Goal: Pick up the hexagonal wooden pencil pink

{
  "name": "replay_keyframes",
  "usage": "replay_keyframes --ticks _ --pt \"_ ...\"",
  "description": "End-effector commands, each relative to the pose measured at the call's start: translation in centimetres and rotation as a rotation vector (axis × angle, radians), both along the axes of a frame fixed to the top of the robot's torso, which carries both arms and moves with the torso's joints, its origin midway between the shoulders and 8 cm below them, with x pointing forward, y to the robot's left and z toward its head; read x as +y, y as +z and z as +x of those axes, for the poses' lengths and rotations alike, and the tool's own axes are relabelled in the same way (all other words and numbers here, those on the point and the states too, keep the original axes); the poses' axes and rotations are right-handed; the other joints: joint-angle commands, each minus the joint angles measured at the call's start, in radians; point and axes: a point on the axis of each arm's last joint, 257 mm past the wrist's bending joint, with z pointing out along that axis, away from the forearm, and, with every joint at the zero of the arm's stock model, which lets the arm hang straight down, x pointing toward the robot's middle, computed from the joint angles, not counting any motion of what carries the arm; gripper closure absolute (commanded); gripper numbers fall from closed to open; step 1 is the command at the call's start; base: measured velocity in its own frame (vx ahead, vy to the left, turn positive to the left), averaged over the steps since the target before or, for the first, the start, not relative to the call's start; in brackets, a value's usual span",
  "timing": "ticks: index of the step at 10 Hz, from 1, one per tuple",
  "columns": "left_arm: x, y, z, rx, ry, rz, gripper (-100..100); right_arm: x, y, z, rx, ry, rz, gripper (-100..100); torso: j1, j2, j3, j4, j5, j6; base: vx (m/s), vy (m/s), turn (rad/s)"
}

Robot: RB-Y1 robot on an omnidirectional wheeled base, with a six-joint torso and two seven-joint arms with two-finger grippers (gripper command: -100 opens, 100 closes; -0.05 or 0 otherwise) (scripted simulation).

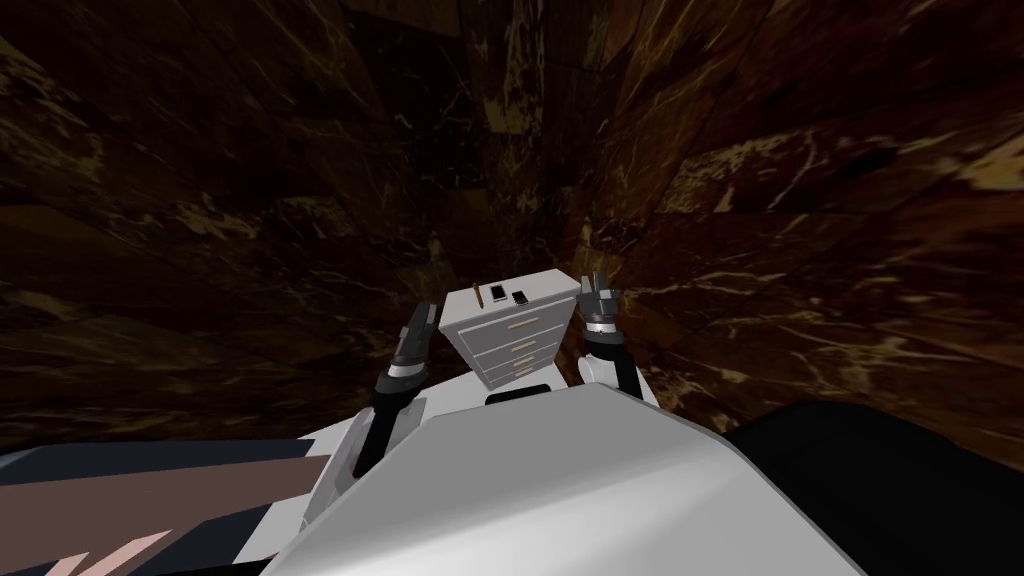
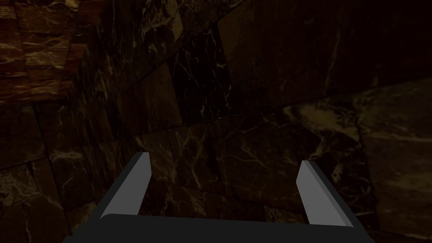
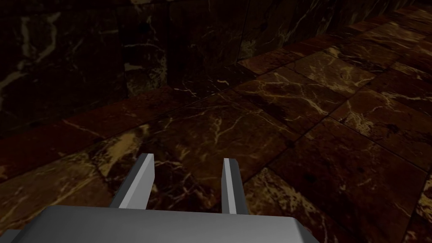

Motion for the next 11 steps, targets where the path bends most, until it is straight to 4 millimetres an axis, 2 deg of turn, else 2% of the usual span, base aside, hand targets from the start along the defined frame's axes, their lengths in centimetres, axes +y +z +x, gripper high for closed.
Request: replay_keyframes --ticks 1,11 --pt "0.1 -0.7 0.3 0.019 0.01 0.056 -100 0.0 0.0 0.0 0.0 0.0 0.0 0 0.0 0.0 0.0 0.0 0.0 0.0 0.0 -0.013 -0.115" --pt "1.5 -4.6 1.8 0.099 0.048 0.376 -100 0.0 0.0 0.0 0.0 0.0 0.0 0 0.0 0.0 0.0 0.0 0.0 0.0 0.001 -0.011 -0.098"
